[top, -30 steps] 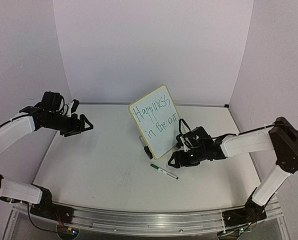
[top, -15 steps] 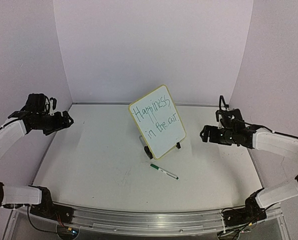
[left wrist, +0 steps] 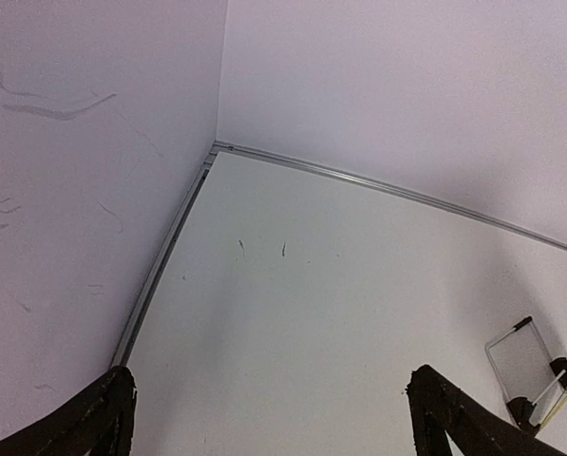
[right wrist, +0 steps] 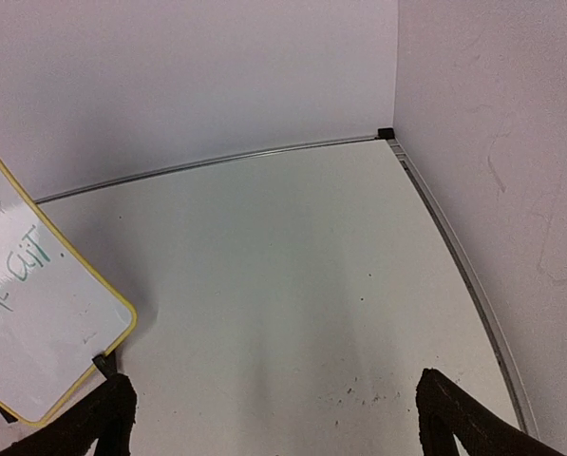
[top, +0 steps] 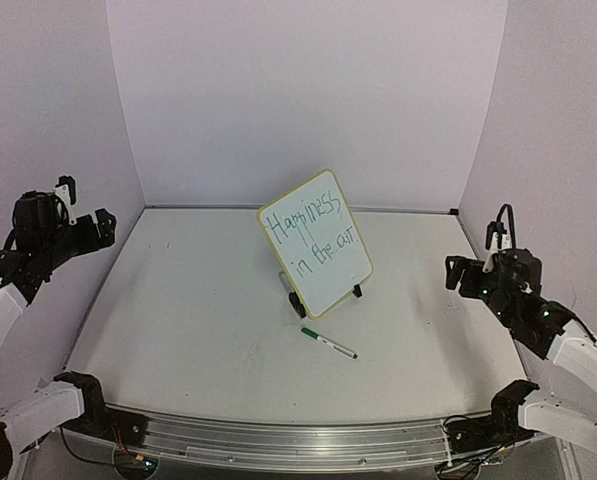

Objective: Write a sentence on the whiteboard
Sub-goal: Reset both arms

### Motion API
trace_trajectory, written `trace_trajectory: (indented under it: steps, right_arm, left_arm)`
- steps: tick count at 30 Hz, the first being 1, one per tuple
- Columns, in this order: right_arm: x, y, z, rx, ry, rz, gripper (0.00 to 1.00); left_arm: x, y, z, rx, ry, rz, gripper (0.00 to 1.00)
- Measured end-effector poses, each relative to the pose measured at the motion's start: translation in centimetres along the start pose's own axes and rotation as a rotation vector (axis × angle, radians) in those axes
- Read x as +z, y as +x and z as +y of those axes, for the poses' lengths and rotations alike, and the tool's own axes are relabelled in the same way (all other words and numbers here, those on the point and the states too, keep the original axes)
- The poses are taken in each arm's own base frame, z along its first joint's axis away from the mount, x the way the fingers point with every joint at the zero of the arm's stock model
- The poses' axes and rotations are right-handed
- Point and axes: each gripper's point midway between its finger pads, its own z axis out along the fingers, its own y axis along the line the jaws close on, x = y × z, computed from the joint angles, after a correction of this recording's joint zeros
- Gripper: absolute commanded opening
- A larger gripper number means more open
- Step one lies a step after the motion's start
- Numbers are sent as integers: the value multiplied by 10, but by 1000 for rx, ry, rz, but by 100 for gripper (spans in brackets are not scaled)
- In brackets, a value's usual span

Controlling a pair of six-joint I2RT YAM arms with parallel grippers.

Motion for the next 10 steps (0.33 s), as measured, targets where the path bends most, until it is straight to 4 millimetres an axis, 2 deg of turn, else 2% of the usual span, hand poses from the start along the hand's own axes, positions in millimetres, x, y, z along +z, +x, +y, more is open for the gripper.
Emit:
trace_trajectory:
  steps: [5,10]
  right_arm:
    - [1,25,-10,-8,30,38,98]
    - [0,25,-12,-3,37,29,98]
  left_arm:
    - [12,21,5,17,-21,67,99]
    - [13,25,6,20,-23,80,99]
